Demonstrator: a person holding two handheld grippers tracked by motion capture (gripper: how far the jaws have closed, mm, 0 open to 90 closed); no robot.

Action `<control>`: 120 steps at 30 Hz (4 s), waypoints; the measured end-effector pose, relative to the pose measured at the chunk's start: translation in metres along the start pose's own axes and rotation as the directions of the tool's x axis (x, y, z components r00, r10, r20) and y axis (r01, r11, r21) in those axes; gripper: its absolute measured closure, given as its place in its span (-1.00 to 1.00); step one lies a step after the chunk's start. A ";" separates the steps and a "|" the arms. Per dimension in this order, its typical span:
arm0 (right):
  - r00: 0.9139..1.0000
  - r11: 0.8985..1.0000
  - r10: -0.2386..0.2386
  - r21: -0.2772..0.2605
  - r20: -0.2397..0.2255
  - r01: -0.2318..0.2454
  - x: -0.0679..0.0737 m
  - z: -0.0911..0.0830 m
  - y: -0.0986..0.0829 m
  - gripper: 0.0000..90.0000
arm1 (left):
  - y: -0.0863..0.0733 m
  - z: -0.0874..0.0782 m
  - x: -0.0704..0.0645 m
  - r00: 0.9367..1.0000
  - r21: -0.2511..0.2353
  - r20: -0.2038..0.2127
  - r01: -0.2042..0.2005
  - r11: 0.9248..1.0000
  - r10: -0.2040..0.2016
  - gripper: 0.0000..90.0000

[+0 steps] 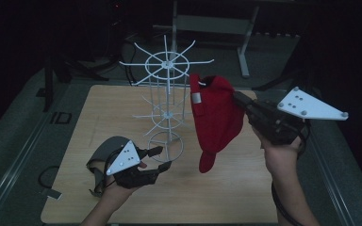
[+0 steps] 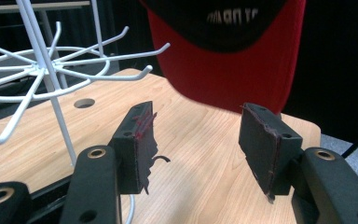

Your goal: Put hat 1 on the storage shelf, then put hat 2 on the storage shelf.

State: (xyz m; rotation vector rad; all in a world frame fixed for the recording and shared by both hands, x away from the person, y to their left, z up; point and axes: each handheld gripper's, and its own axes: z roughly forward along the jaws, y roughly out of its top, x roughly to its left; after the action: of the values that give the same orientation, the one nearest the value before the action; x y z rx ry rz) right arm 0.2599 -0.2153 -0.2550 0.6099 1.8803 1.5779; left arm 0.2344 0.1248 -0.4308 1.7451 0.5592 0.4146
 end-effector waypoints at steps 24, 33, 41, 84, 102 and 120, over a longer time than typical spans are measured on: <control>0.992 0.995 0.090 0.053 -0.094 -0.085 0.003 -0.008 -0.060 0.72 | -0.013 -0.005 0.003 0.999 0.008 -0.011 0.030 1.000 -0.030 0.02; 0.993 0.992 0.110 0.074 -0.045 -0.106 -0.009 -0.036 -0.080 0.37 | -0.014 -0.014 0.006 0.999 0.007 -0.032 0.035 0.999 -0.035 0.02; 0.982 0.970 0.191 0.158 -0.010 -0.187 -0.025 -0.046 -0.130 -0.07 | -0.022 -0.031 0.013 0.997 0.025 -0.071 0.044 0.999 -0.042 0.02; 0.946 0.896 0.177 0.353 0.272 -0.269 -0.047 -0.066 -0.297 -0.68 | -0.153 -0.107 0.043 0.810 0.255 -0.543 0.410 0.876 -0.221 -0.35; 0.933 0.877 0.191 0.373 0.306 -0.302 -0.050 -0.070 -0.315 -0.68 | -0.162 -0.096 0.038 0.780 0.344 -0.607 0.429 0.835 -0.151 0.49; 0.915 0.870 0.239 0.347 0.324 -0.350 -0.057 -0.067 -0.320 -0.68 | -0.103 -0.123 0.056 0.787 0.252 -0.615 0.259 0.932 -0.053 0.88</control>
State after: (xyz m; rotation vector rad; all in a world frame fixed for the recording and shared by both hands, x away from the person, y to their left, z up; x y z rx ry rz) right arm 0.2639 -0.3618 -0.5525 1.2864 1.9715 1.2007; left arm 0.1971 0.2745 -0.5026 1.8461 1.2902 0.8059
